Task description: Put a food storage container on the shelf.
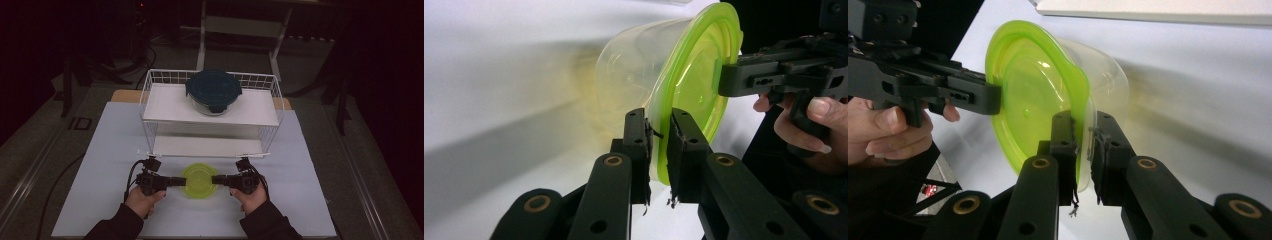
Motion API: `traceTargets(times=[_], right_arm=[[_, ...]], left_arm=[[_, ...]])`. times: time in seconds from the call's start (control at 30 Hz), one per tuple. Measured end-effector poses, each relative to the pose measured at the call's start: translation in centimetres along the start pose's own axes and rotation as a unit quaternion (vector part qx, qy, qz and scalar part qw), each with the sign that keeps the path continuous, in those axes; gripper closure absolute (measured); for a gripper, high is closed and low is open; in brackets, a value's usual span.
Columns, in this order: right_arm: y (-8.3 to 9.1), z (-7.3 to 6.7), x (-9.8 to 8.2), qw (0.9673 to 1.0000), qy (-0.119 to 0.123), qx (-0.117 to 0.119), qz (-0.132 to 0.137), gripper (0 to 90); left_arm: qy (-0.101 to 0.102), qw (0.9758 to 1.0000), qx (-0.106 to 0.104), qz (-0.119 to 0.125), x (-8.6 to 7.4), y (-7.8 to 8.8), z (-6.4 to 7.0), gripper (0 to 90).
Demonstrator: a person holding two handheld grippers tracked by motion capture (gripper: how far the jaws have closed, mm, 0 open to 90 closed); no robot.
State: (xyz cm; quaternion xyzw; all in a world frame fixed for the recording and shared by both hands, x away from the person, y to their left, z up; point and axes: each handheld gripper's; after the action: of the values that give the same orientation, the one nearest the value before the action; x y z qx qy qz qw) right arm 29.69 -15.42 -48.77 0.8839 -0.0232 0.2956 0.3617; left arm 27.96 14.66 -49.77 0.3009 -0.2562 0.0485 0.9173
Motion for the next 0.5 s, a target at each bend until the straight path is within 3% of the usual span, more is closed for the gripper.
traceTargets(times=[0.5], right_arm=[[3.3,-2.4,1.3,0.9986,0.035,0.004,0.039,81.0]], left_arm=[[-0.046,0.9982,-0.017,0.035,1.4,2.4,3.2,79.7]])
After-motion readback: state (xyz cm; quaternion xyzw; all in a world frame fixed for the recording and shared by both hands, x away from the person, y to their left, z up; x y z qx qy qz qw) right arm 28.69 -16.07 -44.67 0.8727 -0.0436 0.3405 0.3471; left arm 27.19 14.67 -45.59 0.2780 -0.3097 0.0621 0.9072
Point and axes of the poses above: each handheld gripper's, and its own axes: y roughly backward along the jaws, x roughly out of its top, z roughly to its right, and after that the axes turned 2 degrees about -x, right-handed
